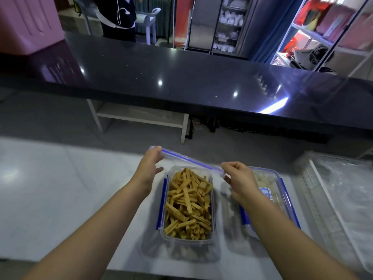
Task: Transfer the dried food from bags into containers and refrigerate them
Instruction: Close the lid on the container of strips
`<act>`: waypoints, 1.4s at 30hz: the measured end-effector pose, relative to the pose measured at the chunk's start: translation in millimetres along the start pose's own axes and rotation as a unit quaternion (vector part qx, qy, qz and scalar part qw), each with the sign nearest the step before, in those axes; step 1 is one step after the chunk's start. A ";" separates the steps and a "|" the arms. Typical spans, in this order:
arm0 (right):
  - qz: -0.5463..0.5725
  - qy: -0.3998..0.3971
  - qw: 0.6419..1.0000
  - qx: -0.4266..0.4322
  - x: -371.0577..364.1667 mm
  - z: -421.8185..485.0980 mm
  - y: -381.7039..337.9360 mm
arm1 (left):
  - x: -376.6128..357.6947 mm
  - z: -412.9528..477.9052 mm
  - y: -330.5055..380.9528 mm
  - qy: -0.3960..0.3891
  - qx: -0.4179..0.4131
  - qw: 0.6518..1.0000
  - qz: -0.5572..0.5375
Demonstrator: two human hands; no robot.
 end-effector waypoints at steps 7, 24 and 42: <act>0.013 -0.019 0.999 -0.031 9.8 -25.9 22.0 | -8.6 -24.8 -6.9 0.074 -0.011 0.997 -0.009; -0.204 -0.060 0.976 0.045 13.5 -64.6 47.1 | -36.8 -70.9 -25.9 -0.013 -0.036 0.990 0.138; -0.293 -0.106 0.939 0.143 10.8 -72.8 61.7 | -20.2 -99.6 -60.2 -0.035 0.023 0.990 0.131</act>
Point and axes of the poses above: each hand's wrist, its own z-axis towards the middle knuckle, its own x-axis out of the back of the hand, y = z × x, the point moved 3 cm from there along z, towards the middle knuckle, and after that the axes turned 2 degrees about -x, right-handed, at the moved point
